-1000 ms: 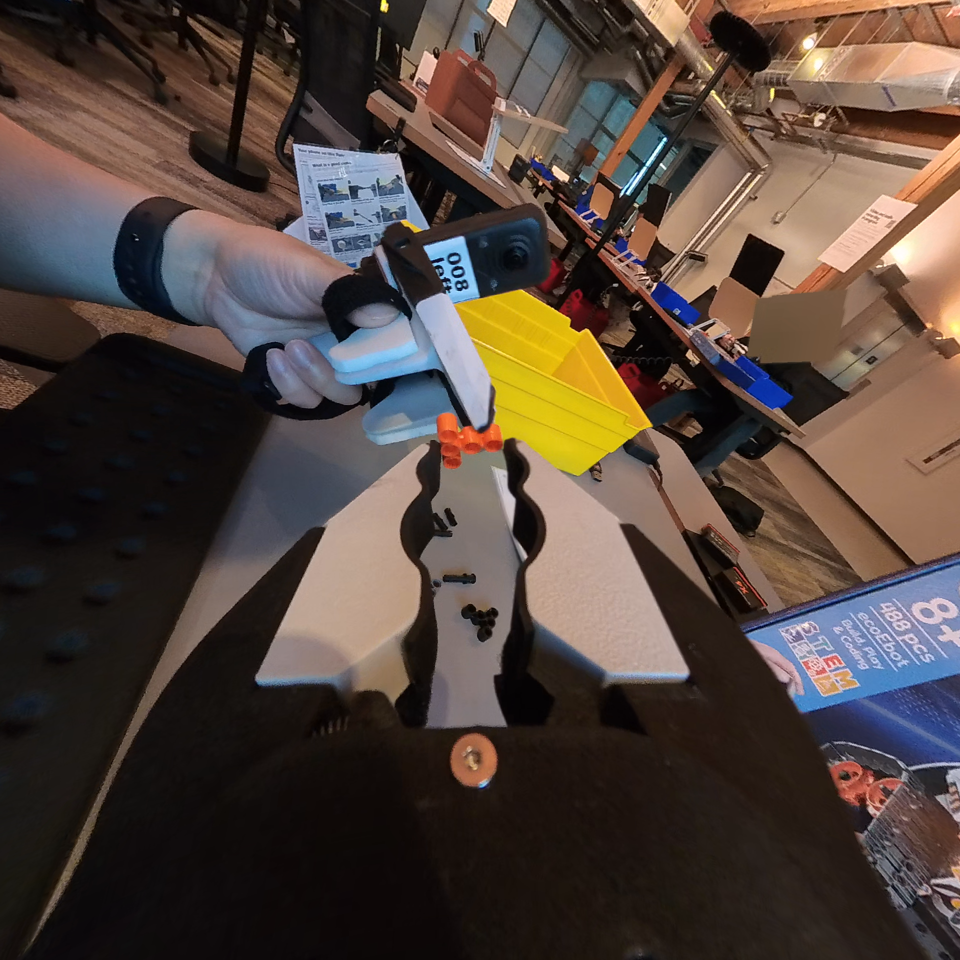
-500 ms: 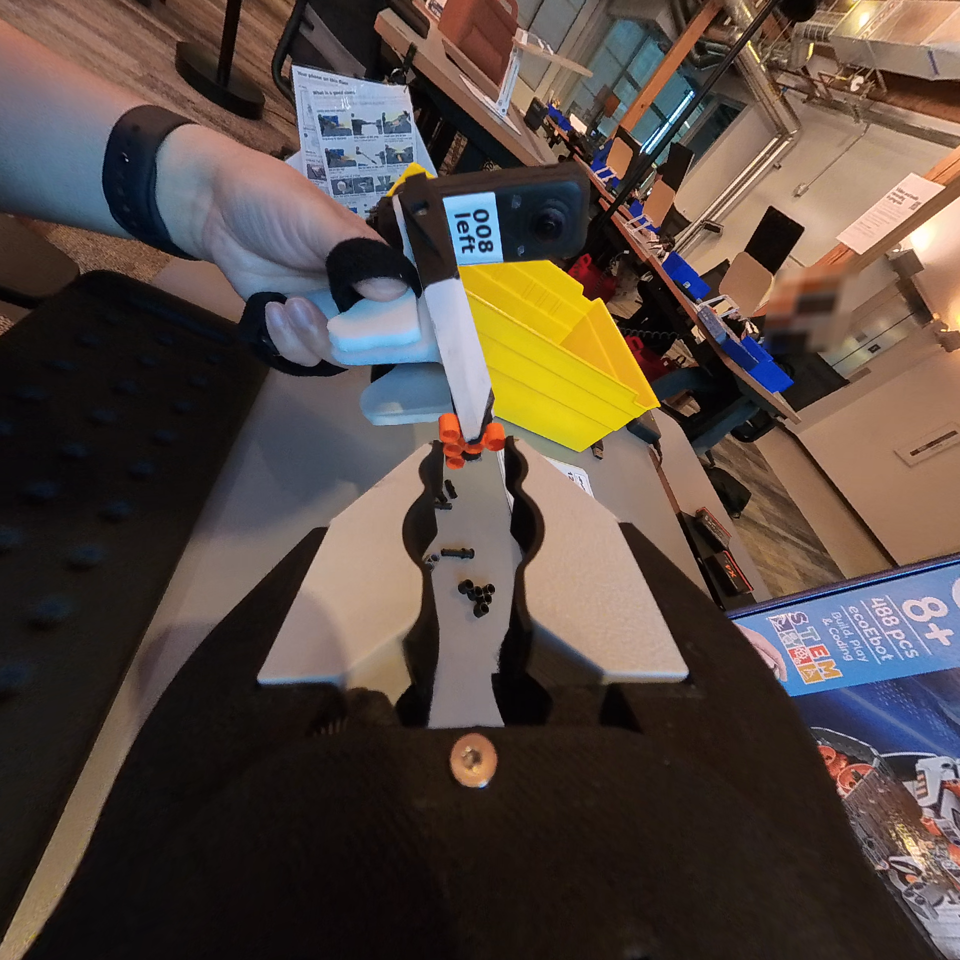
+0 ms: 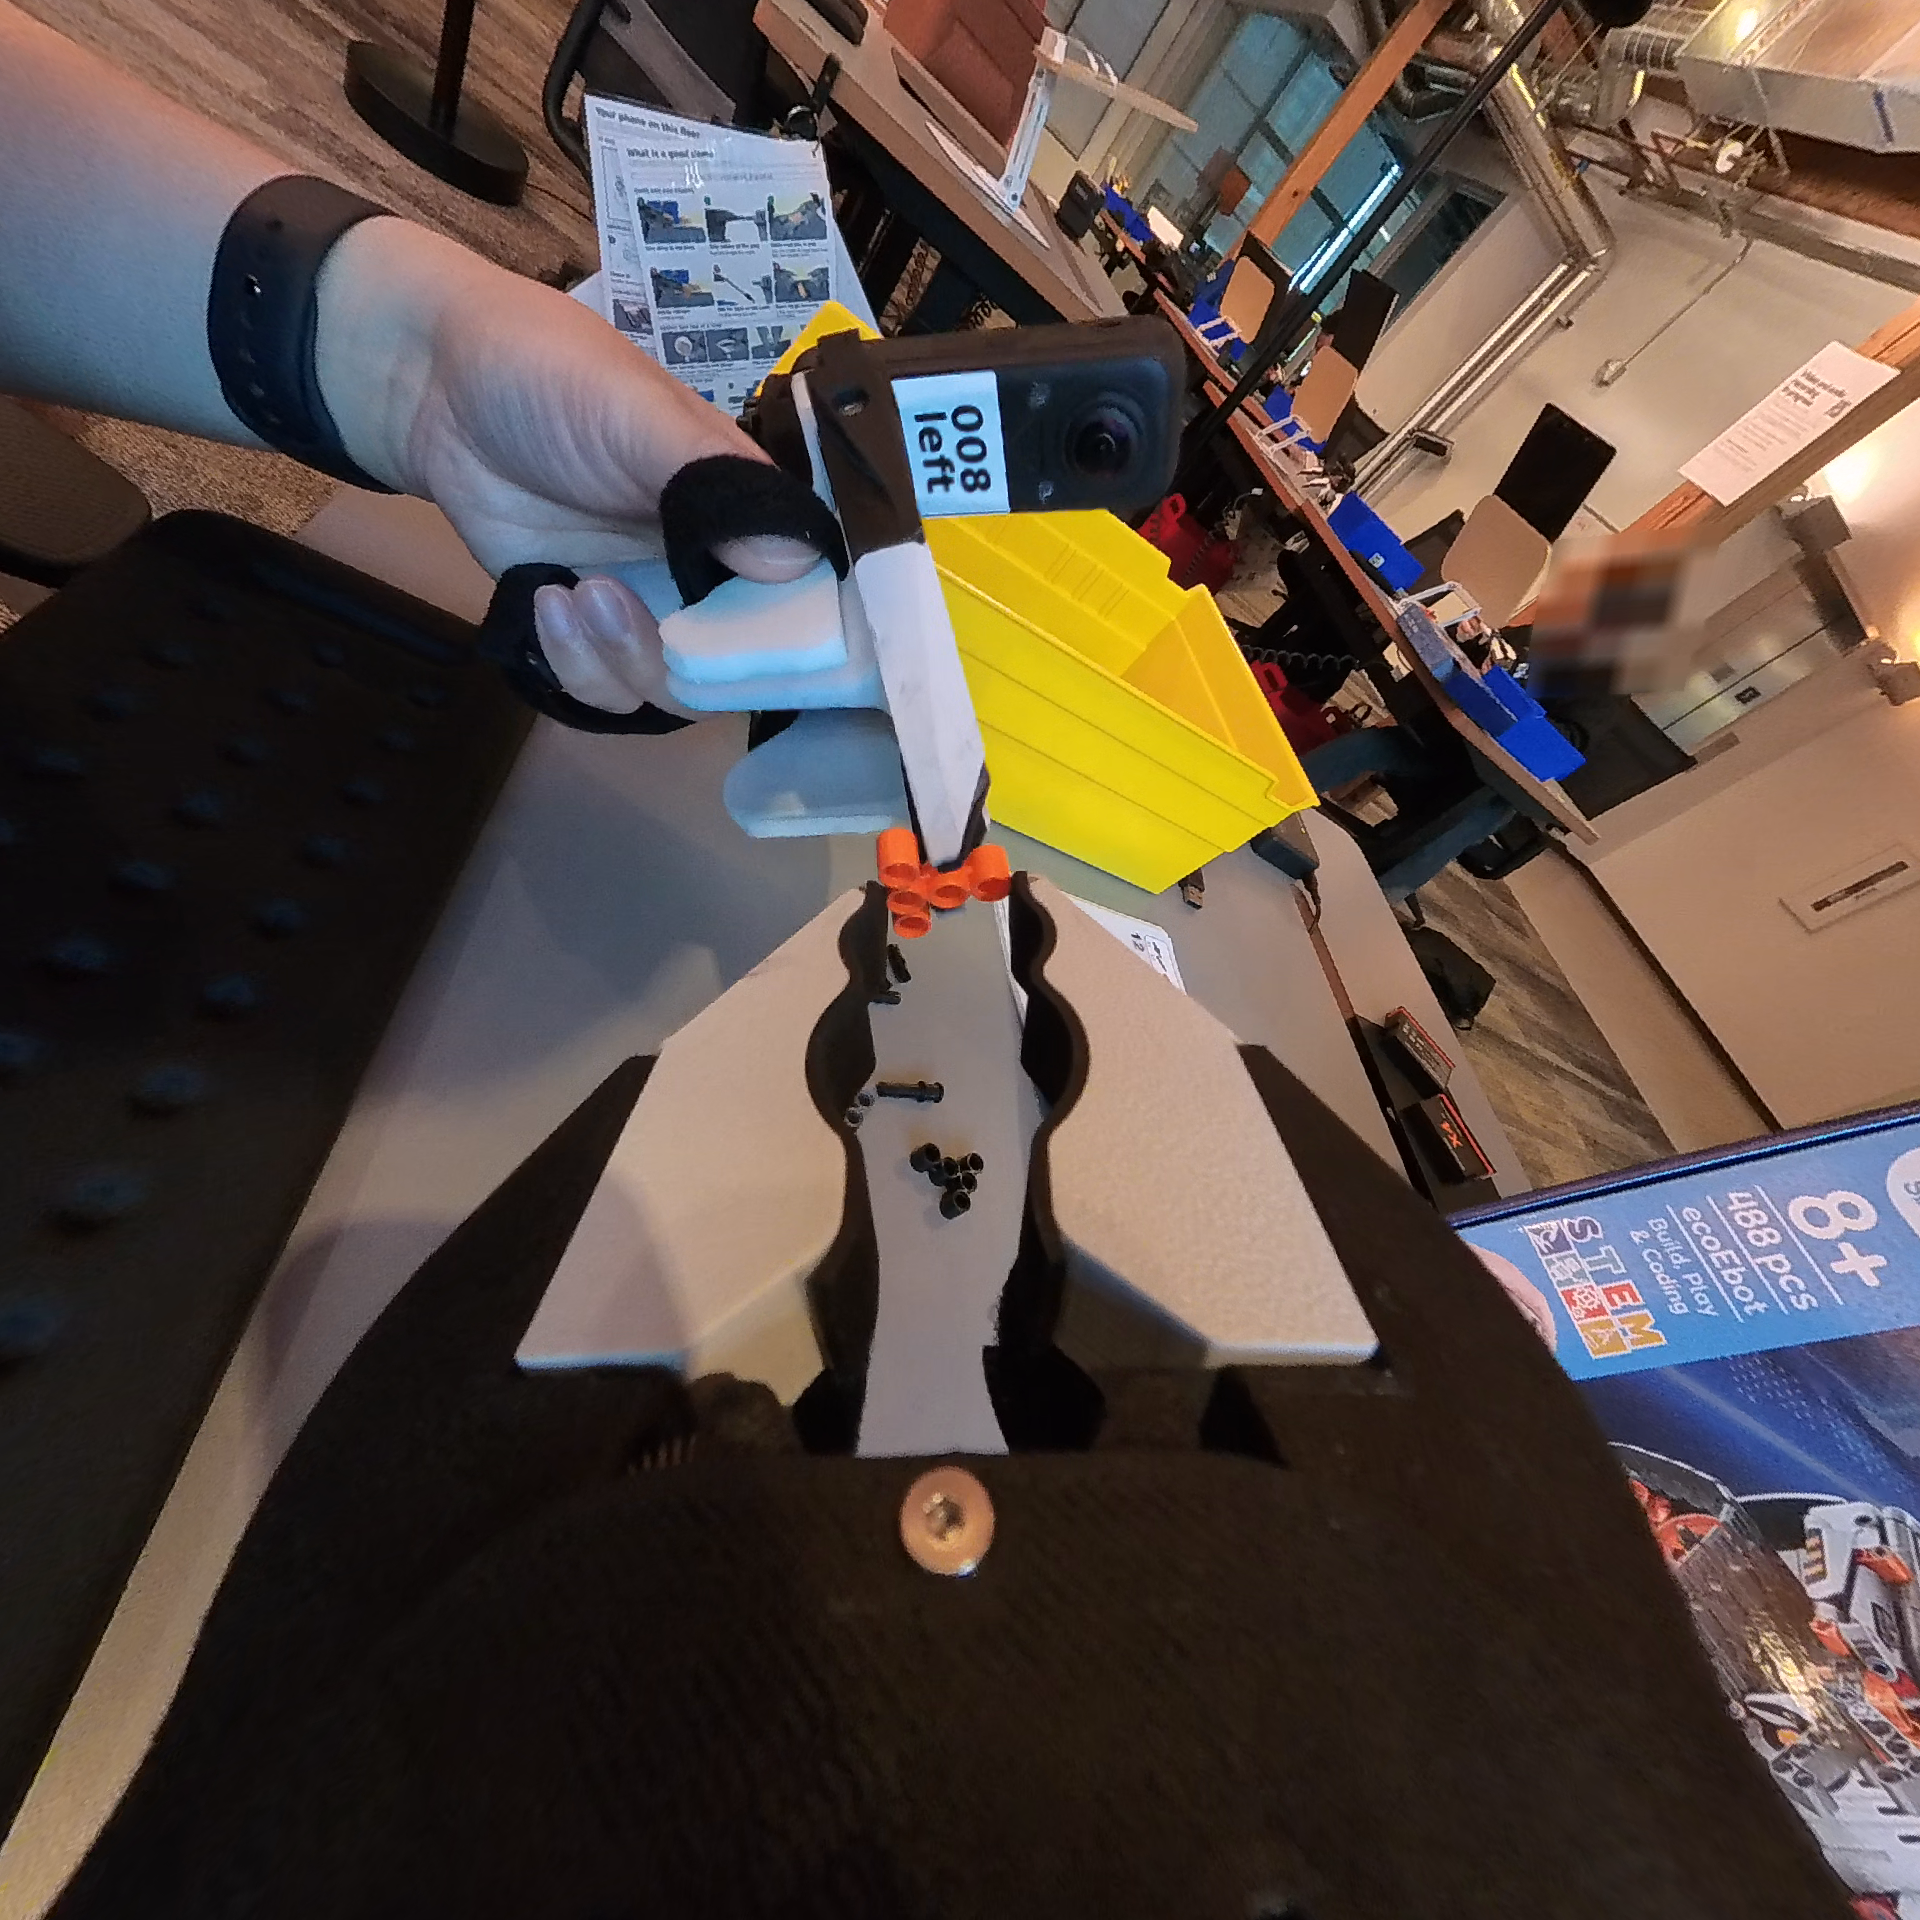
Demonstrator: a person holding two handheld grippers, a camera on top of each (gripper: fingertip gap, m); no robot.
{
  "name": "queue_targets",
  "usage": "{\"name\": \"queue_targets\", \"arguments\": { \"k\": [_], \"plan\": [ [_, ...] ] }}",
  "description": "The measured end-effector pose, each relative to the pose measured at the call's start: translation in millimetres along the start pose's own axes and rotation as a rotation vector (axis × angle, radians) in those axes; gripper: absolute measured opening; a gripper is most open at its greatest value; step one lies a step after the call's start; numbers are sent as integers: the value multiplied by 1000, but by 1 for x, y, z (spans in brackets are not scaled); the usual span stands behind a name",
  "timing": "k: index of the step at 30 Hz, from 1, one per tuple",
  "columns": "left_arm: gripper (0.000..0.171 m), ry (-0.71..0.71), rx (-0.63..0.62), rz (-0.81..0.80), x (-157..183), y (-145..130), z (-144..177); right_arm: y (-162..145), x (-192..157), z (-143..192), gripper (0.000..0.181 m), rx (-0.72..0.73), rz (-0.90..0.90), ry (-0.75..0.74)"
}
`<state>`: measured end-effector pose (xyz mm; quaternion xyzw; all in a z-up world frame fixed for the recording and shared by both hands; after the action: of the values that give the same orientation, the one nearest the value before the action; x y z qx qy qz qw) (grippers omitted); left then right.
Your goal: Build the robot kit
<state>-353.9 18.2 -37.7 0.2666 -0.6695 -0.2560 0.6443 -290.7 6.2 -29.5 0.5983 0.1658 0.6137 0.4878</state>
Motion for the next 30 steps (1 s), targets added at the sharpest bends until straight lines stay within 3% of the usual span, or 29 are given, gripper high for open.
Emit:
{"name": "queue_targets", "arguments": {
  "k": [9, 11, 13, 15, 21, 30],
  "plan": [
    [3, 15, -1, -37, 2, 3, 5, -8, 2, 1, 27, -34, -39, 25],
    [3, 19, 36, -51, 6, 9, 11, -27, 4, 7, 27, -101, -184, 104],
    [3, 37, 51, -71, 9, 13, 17, -51, 2, 13, 27, -162, -471, 215],
    [3, 64, 55, -93, 11, 14, 23, -73, -7, 15, 29, -222, -596, 280],
    [3, 56, 95, -83, 13, 13, 33, -110, -20, -1, 23, -463, -524, 213],
    [3, 30, 107, -75, 13, 12, 35, -117, -23, -8, 15, -452, -575, 239]
  ]
}}
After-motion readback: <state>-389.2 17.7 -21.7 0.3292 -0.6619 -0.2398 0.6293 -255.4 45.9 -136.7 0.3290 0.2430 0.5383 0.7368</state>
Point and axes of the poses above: each gripper's, where its closed fingertips meet, z back along the fingers, y out of its top, x = y × z across the jaws, the point moved 4 cm from there along z, back along the fingers
